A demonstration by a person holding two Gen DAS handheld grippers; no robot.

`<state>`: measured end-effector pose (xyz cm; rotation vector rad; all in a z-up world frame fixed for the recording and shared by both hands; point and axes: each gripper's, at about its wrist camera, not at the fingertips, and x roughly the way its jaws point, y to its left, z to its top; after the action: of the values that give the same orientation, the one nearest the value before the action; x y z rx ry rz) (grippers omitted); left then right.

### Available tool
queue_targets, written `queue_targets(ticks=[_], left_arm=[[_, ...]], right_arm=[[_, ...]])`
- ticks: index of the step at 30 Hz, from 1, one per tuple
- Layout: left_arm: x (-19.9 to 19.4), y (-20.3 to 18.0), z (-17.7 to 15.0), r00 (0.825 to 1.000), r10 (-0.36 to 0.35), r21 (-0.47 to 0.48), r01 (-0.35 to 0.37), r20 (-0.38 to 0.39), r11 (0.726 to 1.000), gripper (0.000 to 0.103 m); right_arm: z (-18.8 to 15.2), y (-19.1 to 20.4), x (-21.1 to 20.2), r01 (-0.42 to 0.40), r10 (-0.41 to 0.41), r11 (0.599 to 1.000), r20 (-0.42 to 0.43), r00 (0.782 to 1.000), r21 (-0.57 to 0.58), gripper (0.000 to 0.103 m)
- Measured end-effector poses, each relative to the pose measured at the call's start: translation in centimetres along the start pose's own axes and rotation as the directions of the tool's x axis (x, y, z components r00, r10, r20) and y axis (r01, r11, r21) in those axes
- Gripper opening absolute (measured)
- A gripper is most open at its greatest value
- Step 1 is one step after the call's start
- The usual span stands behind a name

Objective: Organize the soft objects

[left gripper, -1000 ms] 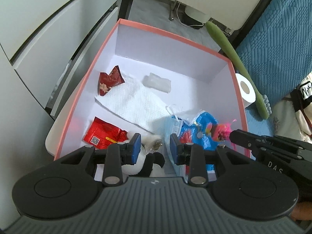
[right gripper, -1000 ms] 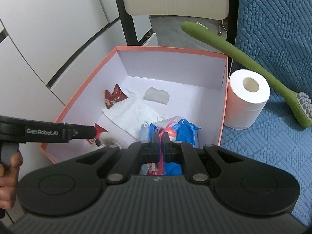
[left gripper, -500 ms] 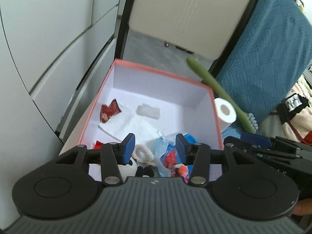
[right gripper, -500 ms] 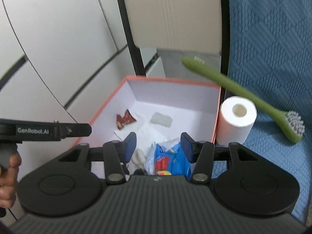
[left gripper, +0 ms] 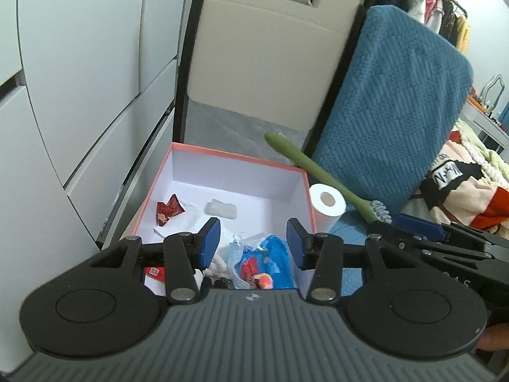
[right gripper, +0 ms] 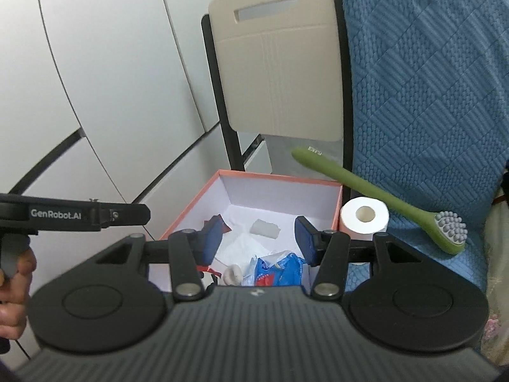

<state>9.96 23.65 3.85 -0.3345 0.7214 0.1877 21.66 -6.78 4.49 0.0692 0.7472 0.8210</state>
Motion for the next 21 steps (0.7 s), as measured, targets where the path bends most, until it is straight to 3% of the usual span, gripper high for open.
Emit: queue_targets(ticks=[21], left_arm=[[-5.1,-2.8,-5.2,0.999,-0.013,-0.018,0.014,0.036,1.0,0.052]], right_arm=[[-2.9,-1.2,-6.0,0.015,-0.014,0.999,0.035,0.999,-0.031,0.053]])
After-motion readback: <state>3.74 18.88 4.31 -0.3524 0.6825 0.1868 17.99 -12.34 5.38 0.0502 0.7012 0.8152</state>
